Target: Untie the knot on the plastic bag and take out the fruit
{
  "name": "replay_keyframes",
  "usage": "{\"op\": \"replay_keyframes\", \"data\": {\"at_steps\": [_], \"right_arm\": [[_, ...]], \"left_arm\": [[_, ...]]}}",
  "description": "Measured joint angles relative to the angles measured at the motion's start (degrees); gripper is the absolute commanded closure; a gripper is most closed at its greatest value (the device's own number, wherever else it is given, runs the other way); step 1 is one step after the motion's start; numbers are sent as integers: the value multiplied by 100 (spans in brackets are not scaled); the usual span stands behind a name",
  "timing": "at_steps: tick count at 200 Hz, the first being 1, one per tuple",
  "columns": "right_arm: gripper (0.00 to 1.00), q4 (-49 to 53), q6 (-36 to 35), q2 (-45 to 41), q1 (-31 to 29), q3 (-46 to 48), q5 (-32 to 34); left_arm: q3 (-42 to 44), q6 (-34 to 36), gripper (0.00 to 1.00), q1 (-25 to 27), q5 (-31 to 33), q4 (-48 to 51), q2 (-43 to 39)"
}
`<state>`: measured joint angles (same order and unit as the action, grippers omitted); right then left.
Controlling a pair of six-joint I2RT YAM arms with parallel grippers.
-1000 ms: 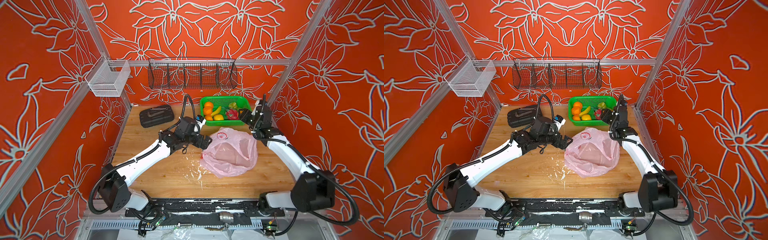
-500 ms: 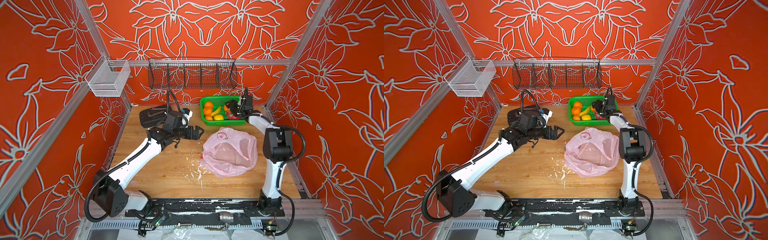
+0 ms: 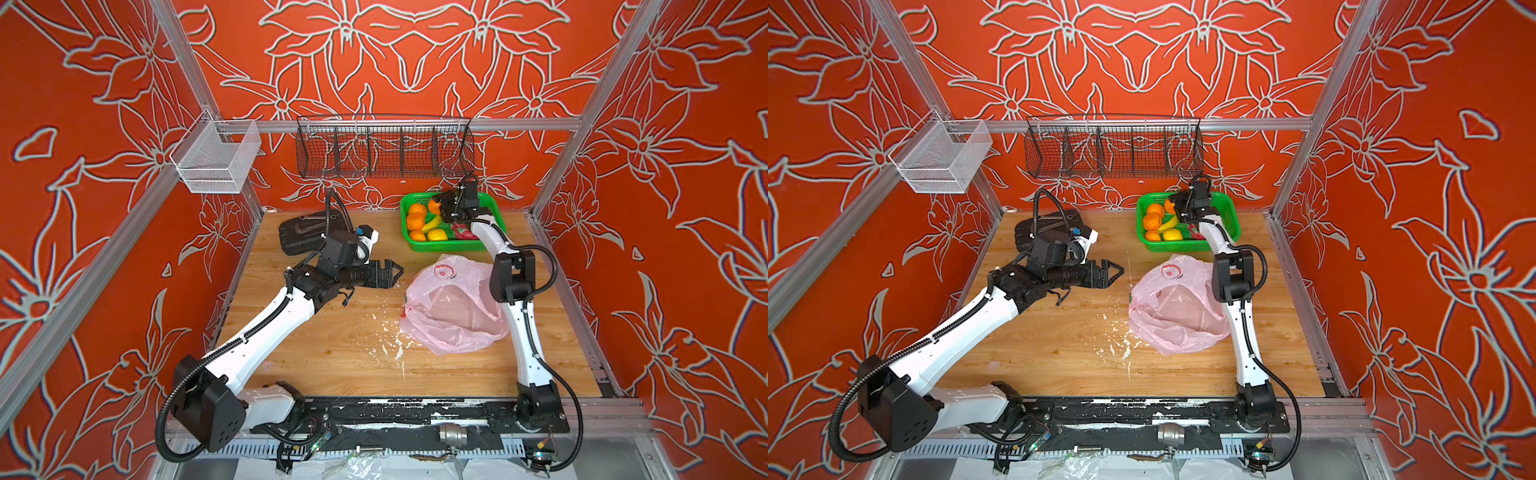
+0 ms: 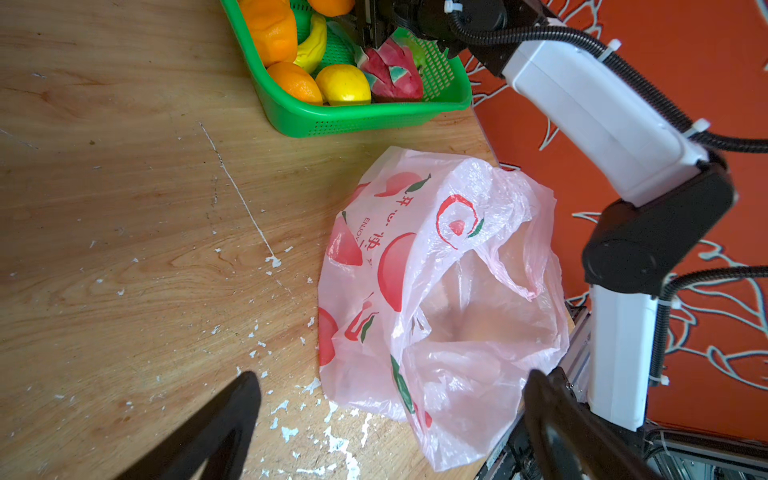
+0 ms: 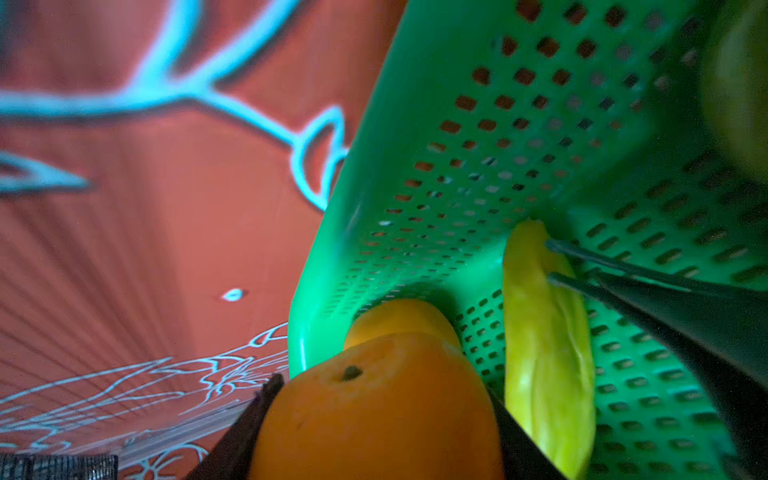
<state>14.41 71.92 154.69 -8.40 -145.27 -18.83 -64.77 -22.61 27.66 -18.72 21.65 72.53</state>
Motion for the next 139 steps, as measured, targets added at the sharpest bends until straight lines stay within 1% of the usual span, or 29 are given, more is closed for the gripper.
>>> {"op": "replay_keyframes", "data": {"at_steps": [12,19,41,67,92,122,139], "right_arm": [[43,109,120,184,0,-267,59],[40,173,186,249,-4,-332,81],[28,337,256,297,0,-341,90],[21,317,173,184,0,-175,76],[18,103,-7,-428,0,868,11],[18,-275,-256,-1620,9,2546,-35],[17,-557,-474,-2385,35,3467,-42]], "left_arm": [[20,0,2,0,42,22,-48],[33,0,2,-2,70,20,-81],[76,4,2,-9,140,42,-186],[81,4,2,-20,197,52,-214],[83,4,2,-24,258,63,-216],[87,28,2,-24,402,87,-249],[94,70,2,-24,586,105,-273]]}}
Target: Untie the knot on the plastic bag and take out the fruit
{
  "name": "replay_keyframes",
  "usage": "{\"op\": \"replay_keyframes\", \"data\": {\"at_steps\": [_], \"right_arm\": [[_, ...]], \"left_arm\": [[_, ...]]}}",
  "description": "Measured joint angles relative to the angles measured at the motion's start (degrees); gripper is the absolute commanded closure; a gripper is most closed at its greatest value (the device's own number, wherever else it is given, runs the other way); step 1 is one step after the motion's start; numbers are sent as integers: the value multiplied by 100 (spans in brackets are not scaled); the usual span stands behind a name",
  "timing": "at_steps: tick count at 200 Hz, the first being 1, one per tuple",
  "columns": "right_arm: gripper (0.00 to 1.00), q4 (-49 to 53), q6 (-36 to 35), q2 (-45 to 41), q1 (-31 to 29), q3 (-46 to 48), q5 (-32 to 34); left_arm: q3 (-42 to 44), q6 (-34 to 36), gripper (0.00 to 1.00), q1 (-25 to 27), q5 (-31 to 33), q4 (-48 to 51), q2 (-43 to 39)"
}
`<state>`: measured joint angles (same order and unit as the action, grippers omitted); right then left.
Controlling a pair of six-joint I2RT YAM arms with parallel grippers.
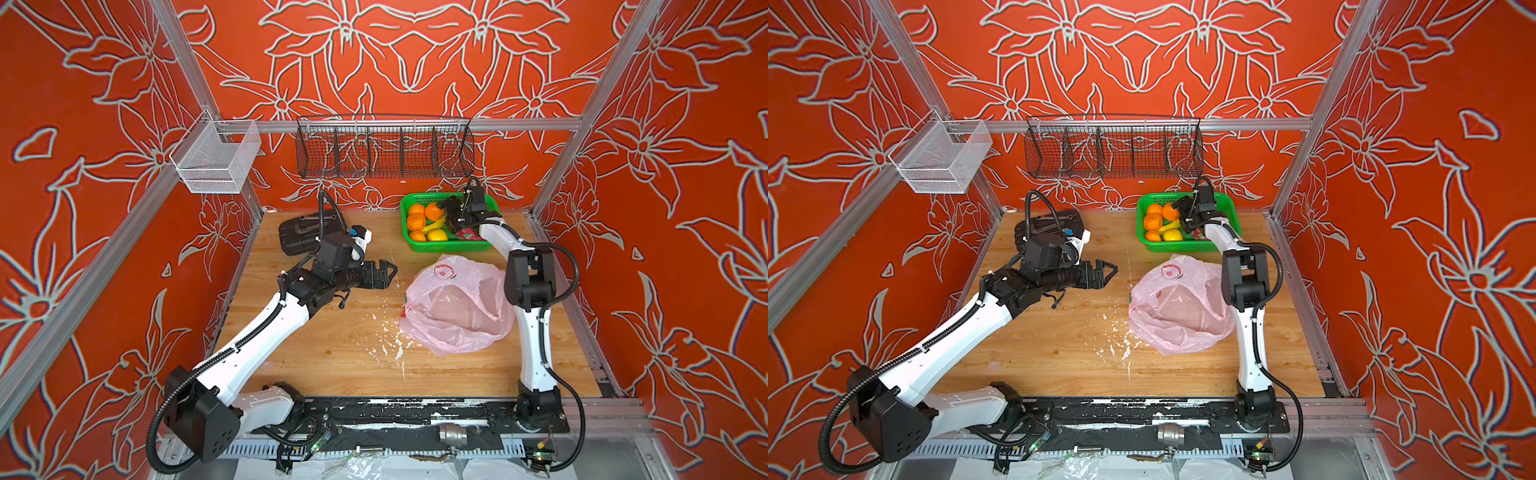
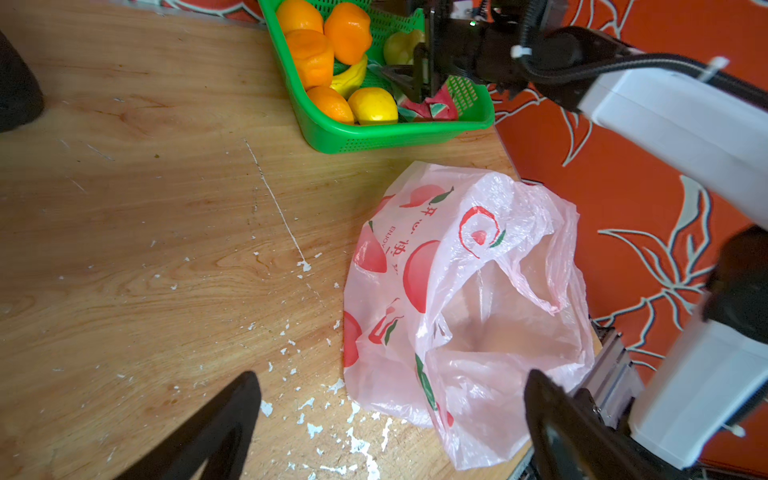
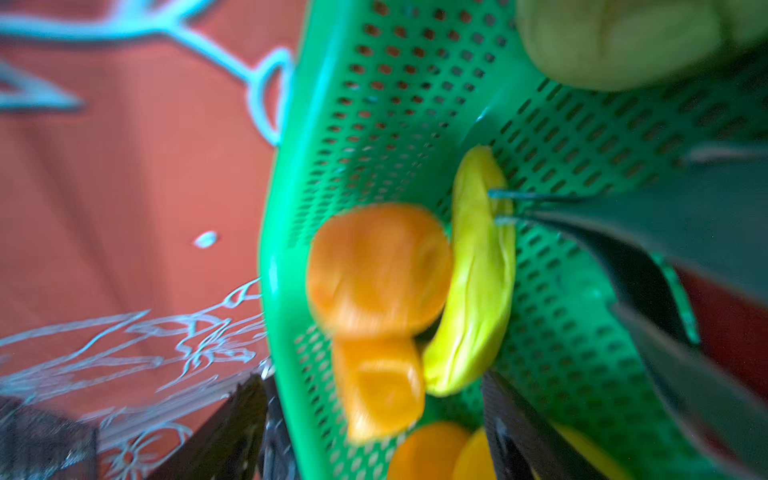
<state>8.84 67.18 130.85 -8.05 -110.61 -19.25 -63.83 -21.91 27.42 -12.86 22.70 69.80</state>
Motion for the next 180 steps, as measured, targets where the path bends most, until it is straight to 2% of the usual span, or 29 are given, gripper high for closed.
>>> {"op": "replay_keyframes", "data": {"at_steps": [37,65,92,124,145,180], "right_arm": [[14,-424,-597,-1725,133,1602,-20],[12,-446,-1449,-3097,282,2702,219],[8,-365,-2369,-4557,332,3840,999],[3,-479,-3185,-6382,354,5657,2503],[3,-446,-3410,-6955,658,6585,3198],[5,-474,-3445,-6815,1322,7497,3628]], "left_arm": [[31,177,2,-22,562,28,0],[271,402,2,-57,1034,-42,-66],[669,686,2,-81,1679,-155,-243],[1491,868,2,-164,2636,-516,-723],[2065,988,2,-293,3204,-833,-1023],[2896,1379,2,-616,3982,-1451,-1231]]}}
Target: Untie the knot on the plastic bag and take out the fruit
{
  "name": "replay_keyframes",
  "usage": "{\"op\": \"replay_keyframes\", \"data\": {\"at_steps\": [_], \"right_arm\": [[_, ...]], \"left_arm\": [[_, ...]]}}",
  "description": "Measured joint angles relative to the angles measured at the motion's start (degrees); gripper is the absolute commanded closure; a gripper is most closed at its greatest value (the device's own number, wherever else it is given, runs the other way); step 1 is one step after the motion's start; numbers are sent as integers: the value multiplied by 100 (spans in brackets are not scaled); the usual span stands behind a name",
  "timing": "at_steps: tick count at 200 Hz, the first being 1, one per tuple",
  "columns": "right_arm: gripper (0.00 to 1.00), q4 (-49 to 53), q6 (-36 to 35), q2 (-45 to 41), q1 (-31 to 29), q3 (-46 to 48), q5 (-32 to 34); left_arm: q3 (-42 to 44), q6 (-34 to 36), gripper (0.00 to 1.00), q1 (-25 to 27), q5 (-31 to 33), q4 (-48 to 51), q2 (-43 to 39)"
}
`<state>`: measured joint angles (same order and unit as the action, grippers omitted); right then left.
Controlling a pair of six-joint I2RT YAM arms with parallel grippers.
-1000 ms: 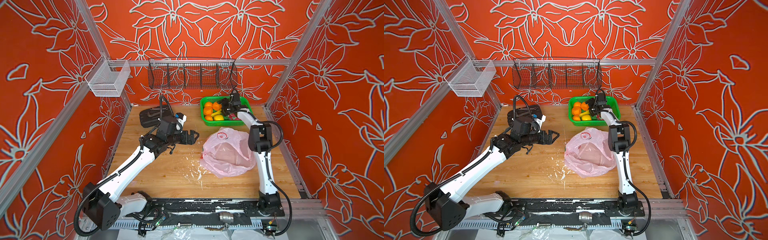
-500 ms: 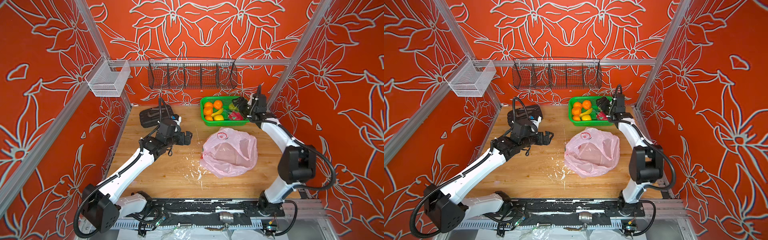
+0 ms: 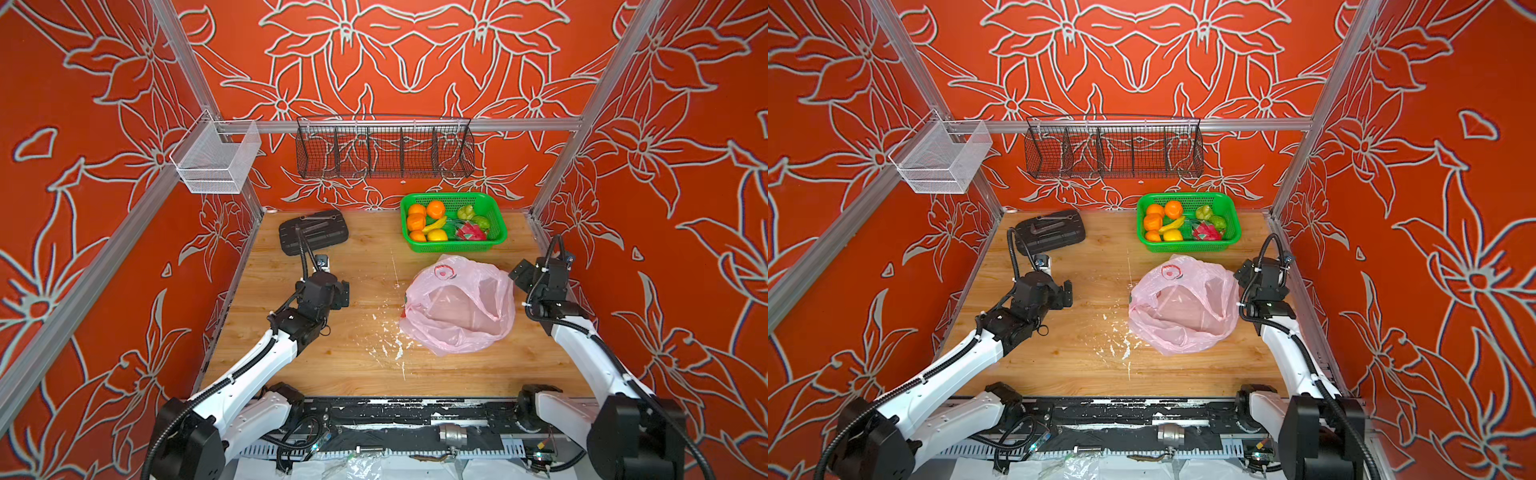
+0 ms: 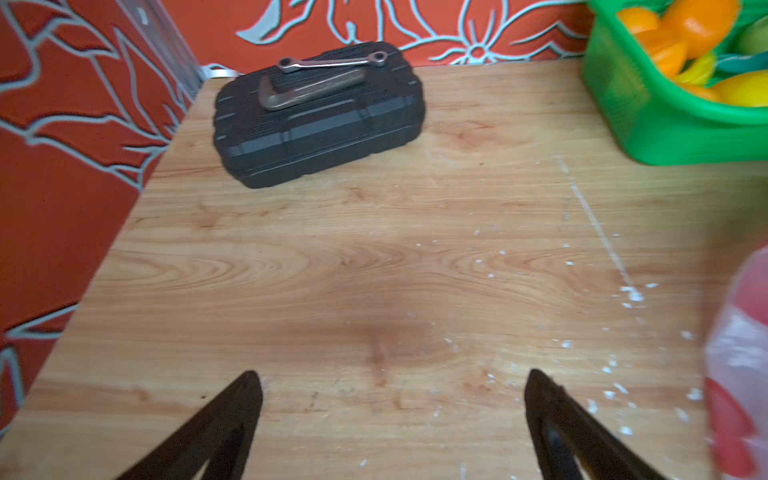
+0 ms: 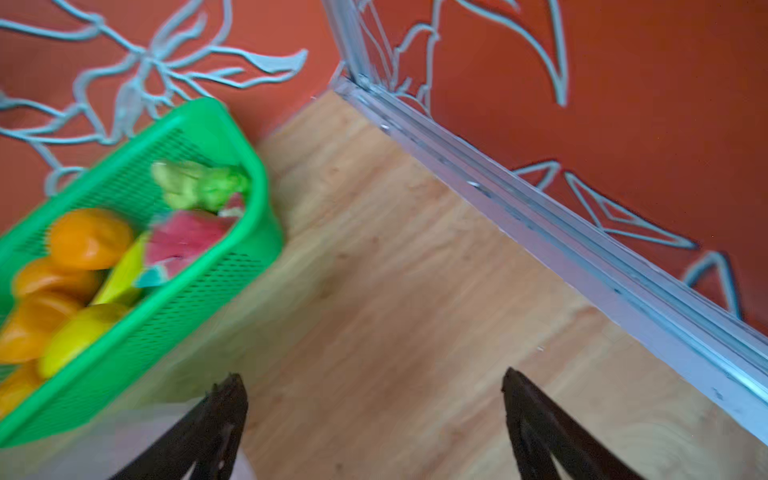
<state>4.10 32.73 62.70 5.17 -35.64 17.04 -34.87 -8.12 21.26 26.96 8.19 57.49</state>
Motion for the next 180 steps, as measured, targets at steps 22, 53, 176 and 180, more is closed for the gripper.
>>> {"op": "replay_keyframes", "data": {"at_steps": [22,53,176,180], "right_arm": [[5,-98,-70,446,111,267,186],[3,-509,-651,1241,129,229,227],[3,-4529,-2800,1808,-592,1834,-695],[3,-4621,-2815,1818,-592,1856,-713]], "left_arm": [[319,179,2,-409,258,-243,0],[667,214,2,-835,297,-743,46],[973,717,2,-1679,-1202,-2874,1722],[1001,726,2,-1731,-1274,-2938,1720]]}}
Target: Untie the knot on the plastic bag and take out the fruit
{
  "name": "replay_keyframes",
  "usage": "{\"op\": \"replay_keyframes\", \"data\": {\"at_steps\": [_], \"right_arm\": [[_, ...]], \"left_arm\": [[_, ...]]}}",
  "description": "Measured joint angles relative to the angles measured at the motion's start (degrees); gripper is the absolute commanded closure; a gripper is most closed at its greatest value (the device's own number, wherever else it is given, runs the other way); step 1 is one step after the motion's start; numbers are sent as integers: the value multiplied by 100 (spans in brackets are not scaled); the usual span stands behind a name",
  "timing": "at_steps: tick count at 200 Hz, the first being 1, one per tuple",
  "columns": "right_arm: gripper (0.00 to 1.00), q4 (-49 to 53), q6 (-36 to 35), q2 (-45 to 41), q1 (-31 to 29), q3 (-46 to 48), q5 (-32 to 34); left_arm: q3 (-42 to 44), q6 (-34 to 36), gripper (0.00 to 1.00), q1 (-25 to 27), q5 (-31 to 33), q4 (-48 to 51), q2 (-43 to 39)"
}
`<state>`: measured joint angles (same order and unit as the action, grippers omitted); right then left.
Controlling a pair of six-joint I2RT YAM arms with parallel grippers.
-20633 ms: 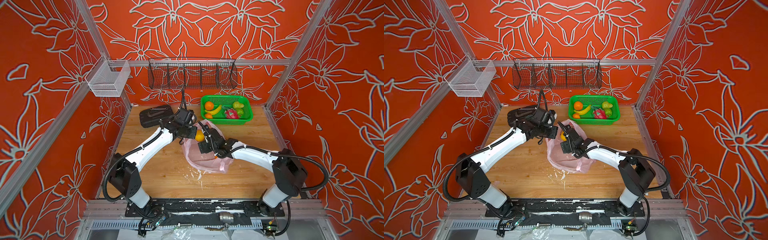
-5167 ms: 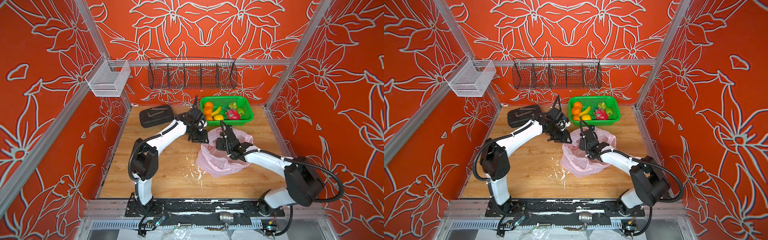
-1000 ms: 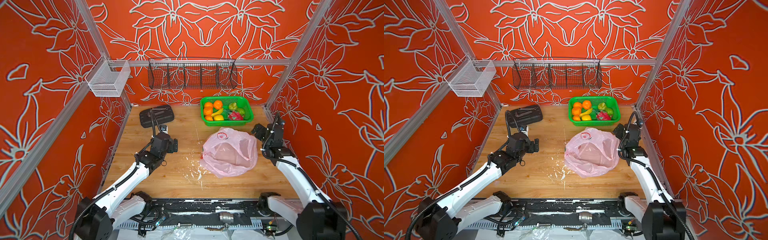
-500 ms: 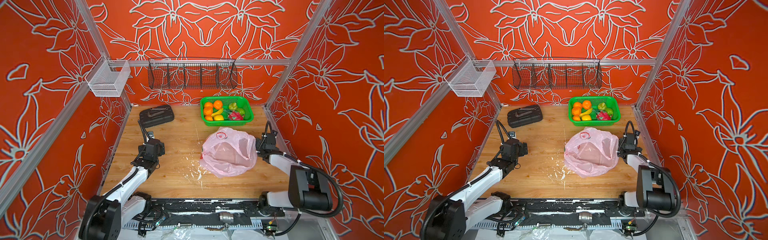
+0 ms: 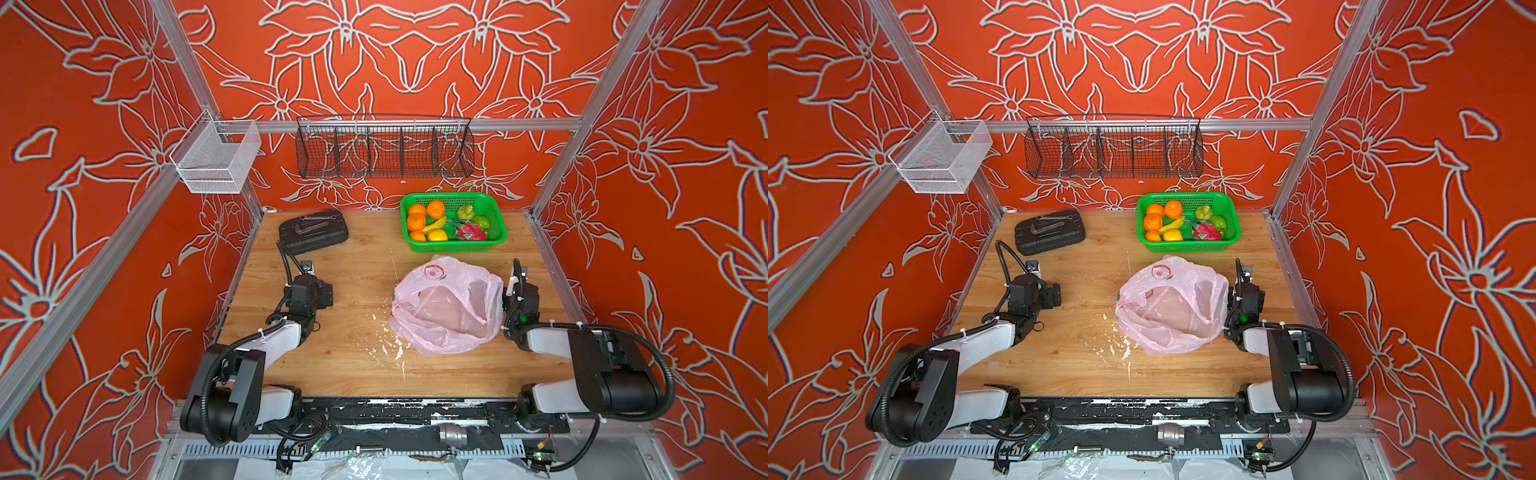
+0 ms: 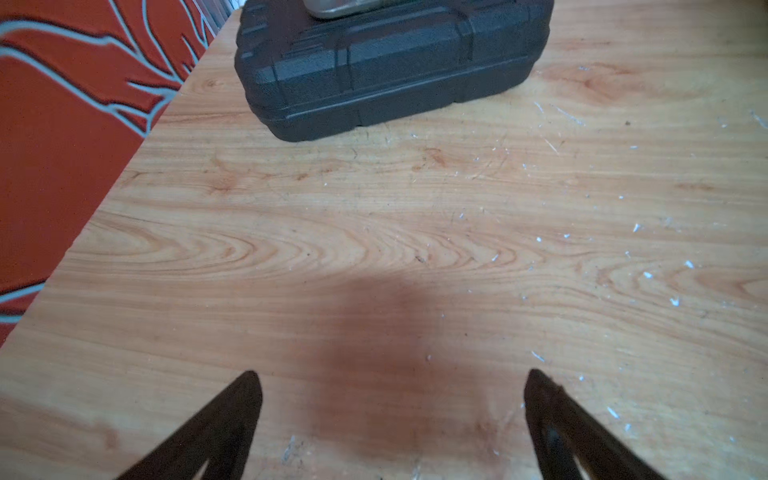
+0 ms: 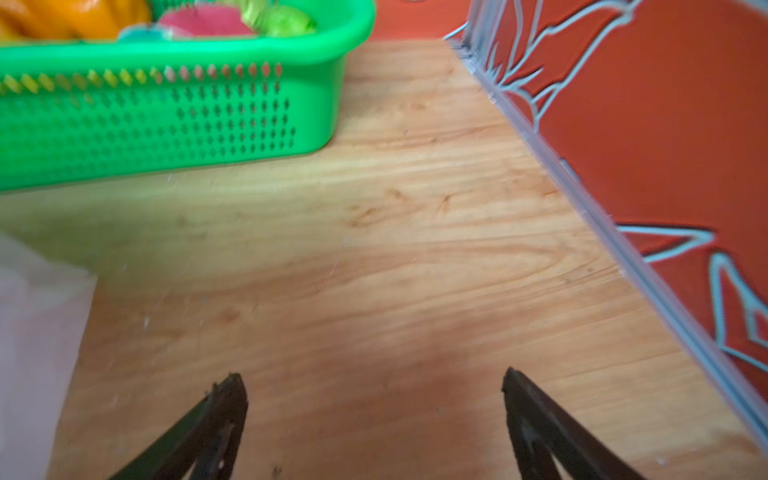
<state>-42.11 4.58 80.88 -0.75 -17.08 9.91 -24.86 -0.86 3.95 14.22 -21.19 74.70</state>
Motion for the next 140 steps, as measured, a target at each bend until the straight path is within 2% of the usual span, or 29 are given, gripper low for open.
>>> {"op": "replay_keyframes", "data": {"at_steps": [20,50,140], "right_arm": [[3,-214,-79,11,-24,15,-50],[3,-382,-151,9,-87,11,-50],[3,-398,-221,11,-122,11,-48]], "left_arm": [[258,52,3,-188,-382,-498,57],[315,107,3,-264,-793,-560,155],[243,63,3,-337,-817,-599,170]]}}
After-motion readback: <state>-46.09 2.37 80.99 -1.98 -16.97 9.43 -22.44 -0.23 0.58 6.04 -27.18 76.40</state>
